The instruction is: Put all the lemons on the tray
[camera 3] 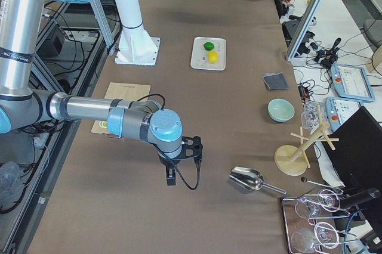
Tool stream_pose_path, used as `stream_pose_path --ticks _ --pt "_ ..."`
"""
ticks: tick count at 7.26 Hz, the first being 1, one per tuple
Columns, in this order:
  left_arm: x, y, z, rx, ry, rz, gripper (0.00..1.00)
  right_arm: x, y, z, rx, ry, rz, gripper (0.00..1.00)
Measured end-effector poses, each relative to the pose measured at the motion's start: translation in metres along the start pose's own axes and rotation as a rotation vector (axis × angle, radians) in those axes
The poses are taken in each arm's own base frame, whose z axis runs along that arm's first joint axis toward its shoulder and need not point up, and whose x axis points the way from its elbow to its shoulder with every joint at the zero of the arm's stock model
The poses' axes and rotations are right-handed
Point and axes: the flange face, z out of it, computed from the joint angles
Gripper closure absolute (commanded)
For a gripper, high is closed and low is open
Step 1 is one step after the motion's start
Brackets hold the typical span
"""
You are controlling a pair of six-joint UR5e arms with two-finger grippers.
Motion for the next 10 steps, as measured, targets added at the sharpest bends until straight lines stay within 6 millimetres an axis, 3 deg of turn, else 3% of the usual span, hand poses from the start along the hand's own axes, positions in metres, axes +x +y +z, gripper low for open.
stream_pose_path --ticks 10 --pt "0.0002 0.0019 0.0015 0.001 0.000 0.004 0.01 -0.0010 0.0091 0.0061 -0.003 -0.040 -0.033 0.00"
